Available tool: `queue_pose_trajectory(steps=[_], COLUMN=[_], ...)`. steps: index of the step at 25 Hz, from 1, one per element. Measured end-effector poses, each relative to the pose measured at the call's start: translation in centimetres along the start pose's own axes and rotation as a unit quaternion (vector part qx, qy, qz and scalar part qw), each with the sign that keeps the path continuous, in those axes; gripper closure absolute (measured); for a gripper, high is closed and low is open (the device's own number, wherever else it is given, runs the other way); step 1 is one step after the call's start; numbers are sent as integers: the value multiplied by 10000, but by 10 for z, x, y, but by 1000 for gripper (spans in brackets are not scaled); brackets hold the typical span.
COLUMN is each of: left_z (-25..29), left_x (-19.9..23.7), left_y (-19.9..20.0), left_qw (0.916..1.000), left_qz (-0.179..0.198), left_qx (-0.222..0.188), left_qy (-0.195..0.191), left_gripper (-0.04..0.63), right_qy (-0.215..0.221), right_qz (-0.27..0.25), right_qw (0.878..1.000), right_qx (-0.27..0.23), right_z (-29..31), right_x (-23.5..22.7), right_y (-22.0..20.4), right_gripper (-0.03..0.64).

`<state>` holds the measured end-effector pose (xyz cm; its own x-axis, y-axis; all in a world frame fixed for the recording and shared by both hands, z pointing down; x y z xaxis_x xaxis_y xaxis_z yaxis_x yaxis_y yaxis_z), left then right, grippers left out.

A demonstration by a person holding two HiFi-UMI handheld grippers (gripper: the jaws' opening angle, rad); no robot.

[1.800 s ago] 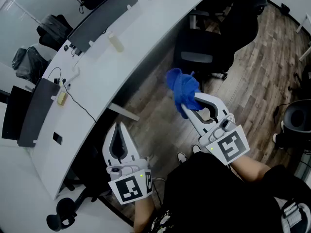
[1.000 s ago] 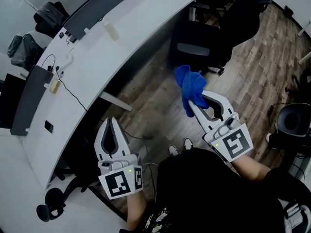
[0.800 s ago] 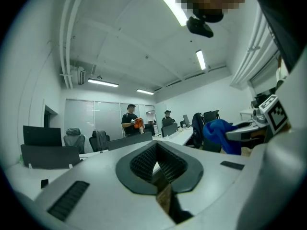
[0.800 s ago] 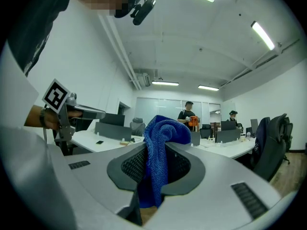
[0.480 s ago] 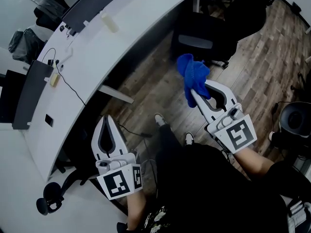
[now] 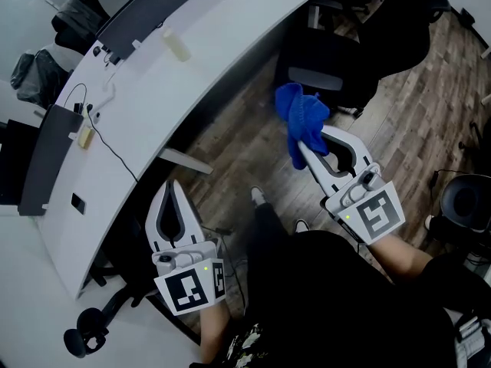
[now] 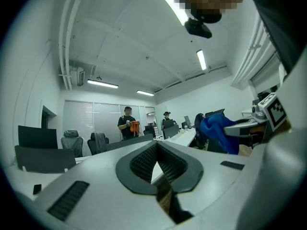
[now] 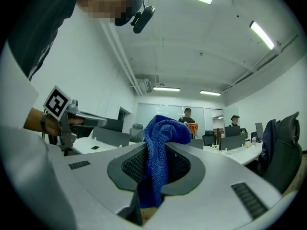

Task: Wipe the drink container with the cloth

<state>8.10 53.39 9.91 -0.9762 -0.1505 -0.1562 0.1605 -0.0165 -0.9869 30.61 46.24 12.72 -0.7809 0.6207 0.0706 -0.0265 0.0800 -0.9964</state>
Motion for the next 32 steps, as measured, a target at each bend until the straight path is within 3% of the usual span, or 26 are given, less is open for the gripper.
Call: queue_pose_trajectory(steps=[15,32], left_z=[73,129], left_x=[82,171], left_y=[-11,-40], left_qw=[9998,9981], left_qz=[-89,-468], left_qx=[-113,-193], left_qy=[-136,-360], left_gripper=[595,595], right_qy=[-33,-213], right_qz=[-54,-304], right_qw=[9999,9992], right_qx=[-101,-178], right_z=[107,199], right_x=[13,47], right_y=[-2,1], right_gripper=[563,561])
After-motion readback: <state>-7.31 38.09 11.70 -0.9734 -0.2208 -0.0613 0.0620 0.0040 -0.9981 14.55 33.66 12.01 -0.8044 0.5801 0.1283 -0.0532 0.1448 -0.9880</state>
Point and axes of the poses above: the fingertips, and each gripper's own axes: z forward along the fingers, x to its left, y out of its top, the point moved 3 cm from there along -z, backward along the fingers, and after that the axes turned 8 degrees about -y, right-handed, at the moved point
